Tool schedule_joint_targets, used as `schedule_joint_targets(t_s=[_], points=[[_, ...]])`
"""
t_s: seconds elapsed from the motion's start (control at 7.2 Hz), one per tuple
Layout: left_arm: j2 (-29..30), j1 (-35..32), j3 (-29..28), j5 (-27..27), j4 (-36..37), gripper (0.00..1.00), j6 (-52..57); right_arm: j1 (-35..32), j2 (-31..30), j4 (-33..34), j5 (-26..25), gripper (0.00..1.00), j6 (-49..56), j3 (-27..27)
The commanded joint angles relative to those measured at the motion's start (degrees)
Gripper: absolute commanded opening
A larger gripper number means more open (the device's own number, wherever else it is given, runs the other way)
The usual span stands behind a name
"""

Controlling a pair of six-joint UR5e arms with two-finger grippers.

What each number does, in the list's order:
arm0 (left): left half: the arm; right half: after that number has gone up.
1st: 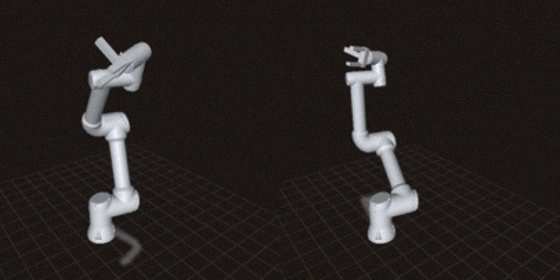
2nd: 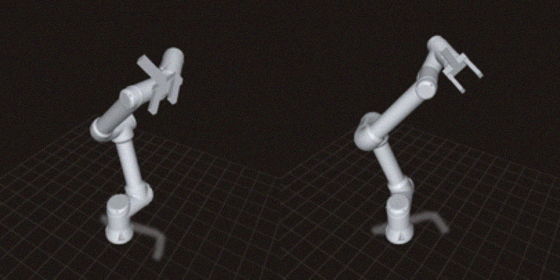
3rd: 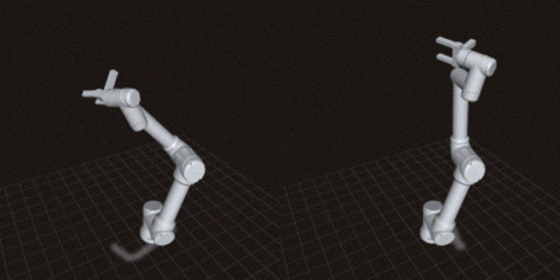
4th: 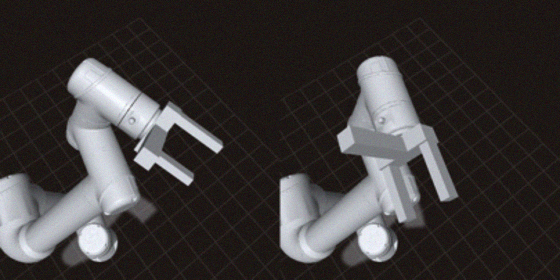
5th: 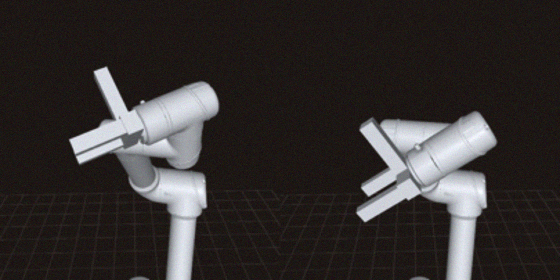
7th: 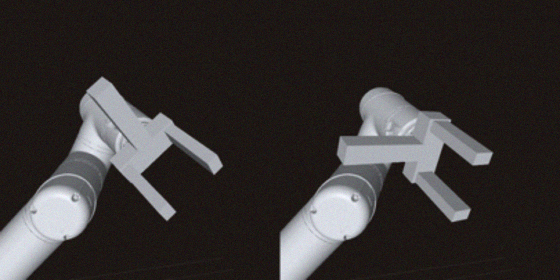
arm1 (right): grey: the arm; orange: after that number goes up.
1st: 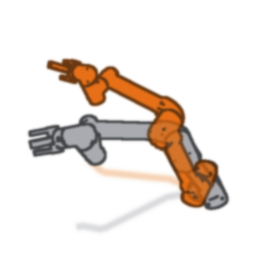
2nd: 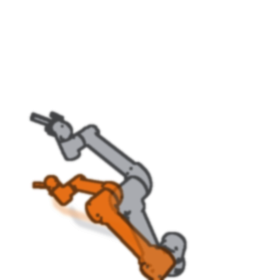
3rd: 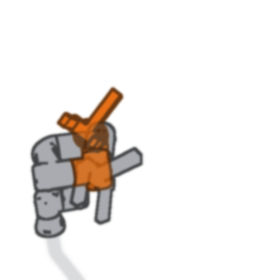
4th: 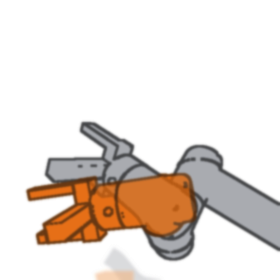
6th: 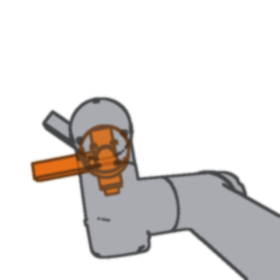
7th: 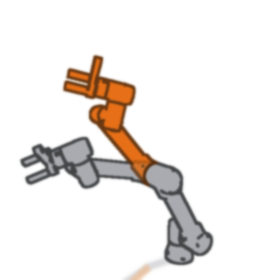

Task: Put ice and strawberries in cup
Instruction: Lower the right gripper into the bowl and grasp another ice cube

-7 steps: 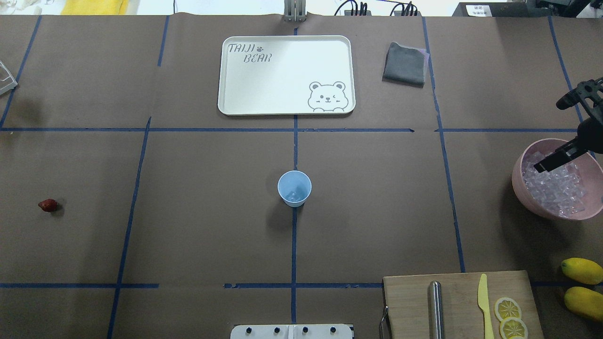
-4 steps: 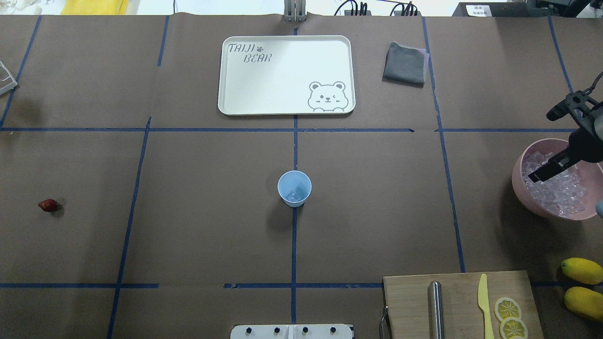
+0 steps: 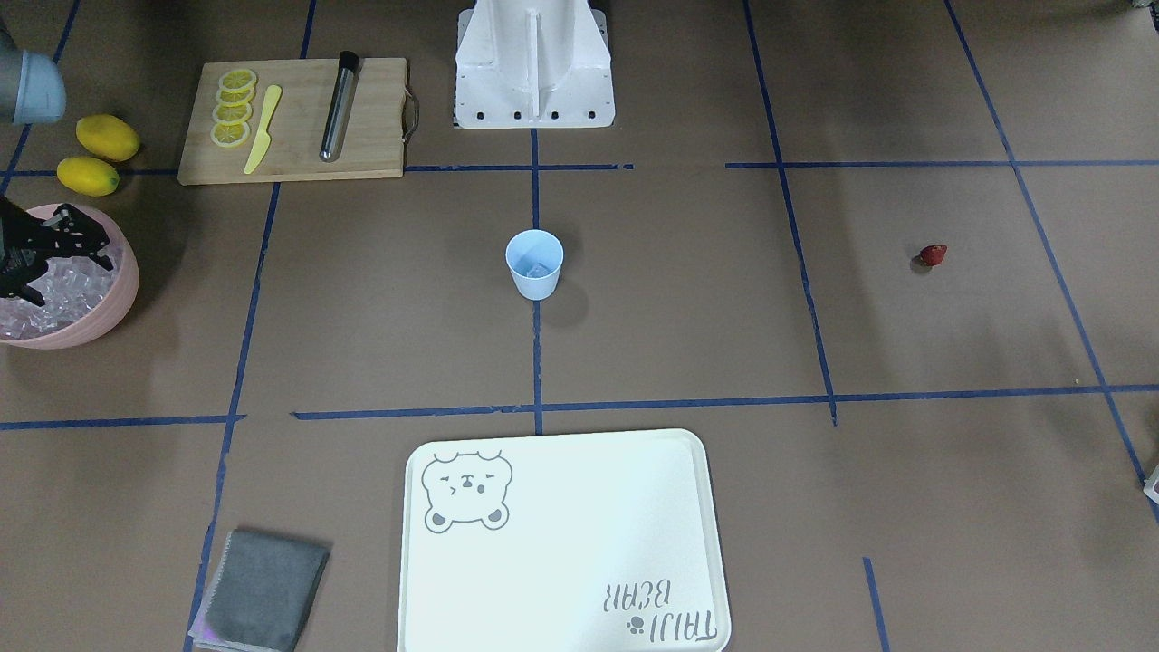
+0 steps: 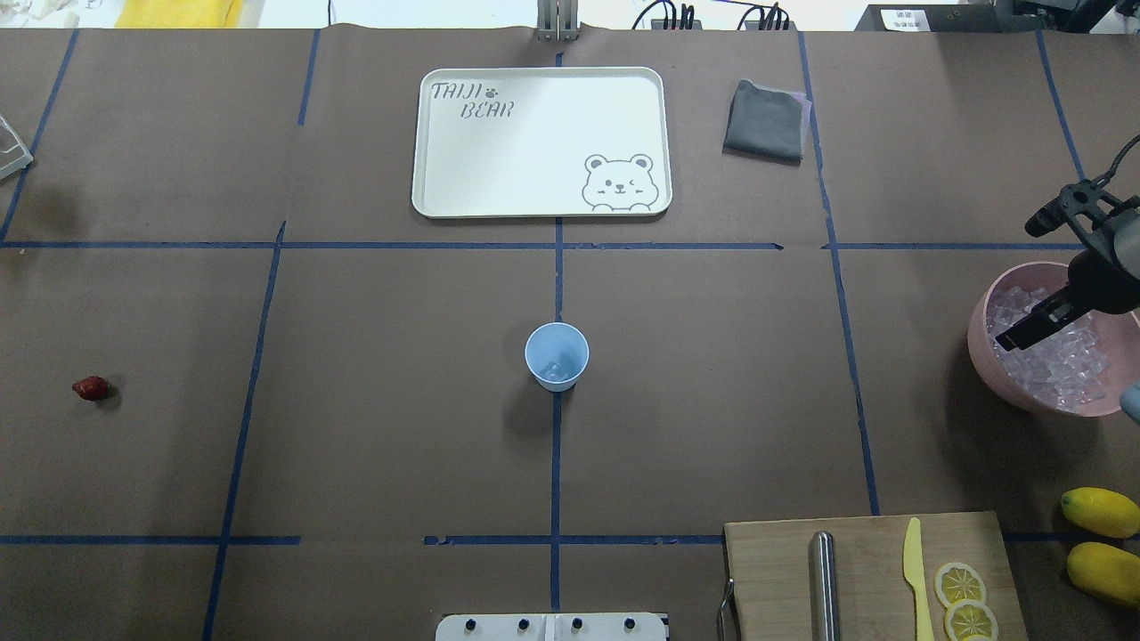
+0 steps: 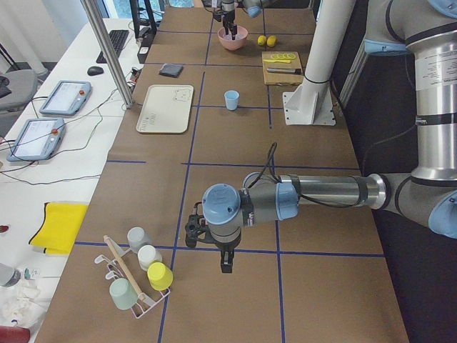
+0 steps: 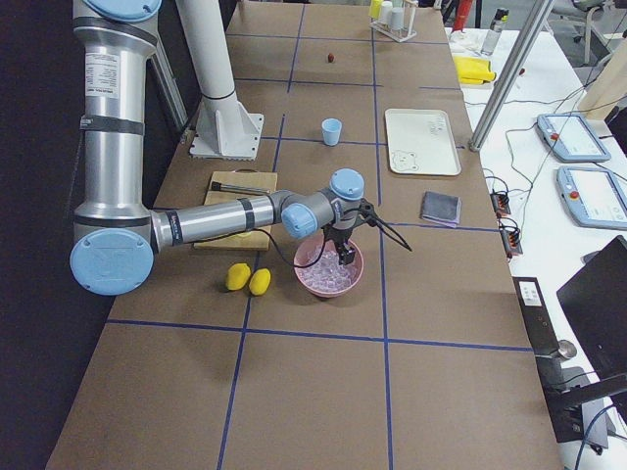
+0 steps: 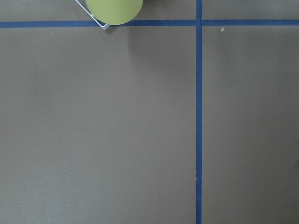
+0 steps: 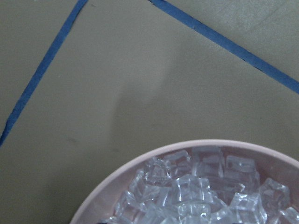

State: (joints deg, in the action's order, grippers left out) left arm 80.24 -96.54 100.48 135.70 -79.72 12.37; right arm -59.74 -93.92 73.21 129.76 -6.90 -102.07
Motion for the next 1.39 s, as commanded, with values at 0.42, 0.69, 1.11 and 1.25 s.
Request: schedule_joint_targets(t_s=[0.42, 0.69, 1.11, 1.25], points=[[0.0, 0.0, 0.0, 0.0, 0.0, 1.00, 0.0, 0.0, -1.0, 0.2, 0.0, 0.42, 0.0, -0.1], [0.0, 0.0, 0.1, 0.0, 0.0, 1.00, 0.0, -0.1, -1.0, 0.2, 0.3, 0.21, 0.1, -0.6], [0.0, 0.0, 0.1, 0.0, 0.0, 1.00, 0.0, -0.6, -1.2, 0.3, 0.5, 0.13, 0.1, -1.4], [0.0, 0.0, 0.2, 0.0, 0.0, 1.00, 0.0, -1.5, -1.0, 0.5, 0.6, 0.13, 0.1, -1.9]])
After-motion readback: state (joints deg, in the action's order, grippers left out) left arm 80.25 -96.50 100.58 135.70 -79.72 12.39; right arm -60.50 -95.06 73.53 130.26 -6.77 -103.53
